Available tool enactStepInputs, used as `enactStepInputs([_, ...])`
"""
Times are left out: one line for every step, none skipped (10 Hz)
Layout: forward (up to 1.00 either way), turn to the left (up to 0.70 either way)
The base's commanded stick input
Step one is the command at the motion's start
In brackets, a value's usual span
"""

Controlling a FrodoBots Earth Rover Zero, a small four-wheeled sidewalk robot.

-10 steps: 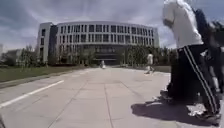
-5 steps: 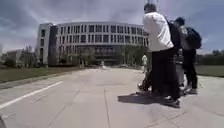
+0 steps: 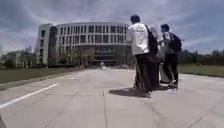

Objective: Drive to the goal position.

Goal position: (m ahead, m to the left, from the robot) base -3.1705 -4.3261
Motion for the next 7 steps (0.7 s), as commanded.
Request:
enactStepInputs([0.50, 0.12])
enactStepInputs([0.50, 0.49])
enactStepInputs([0.50, 0.30])
enactStepInputs([0.50, 0.11])
enactStepInputs([0.50, 0.00])
enactStepInputs([0.50, 0.00])
enactStepInputs([0.50, 0.00])
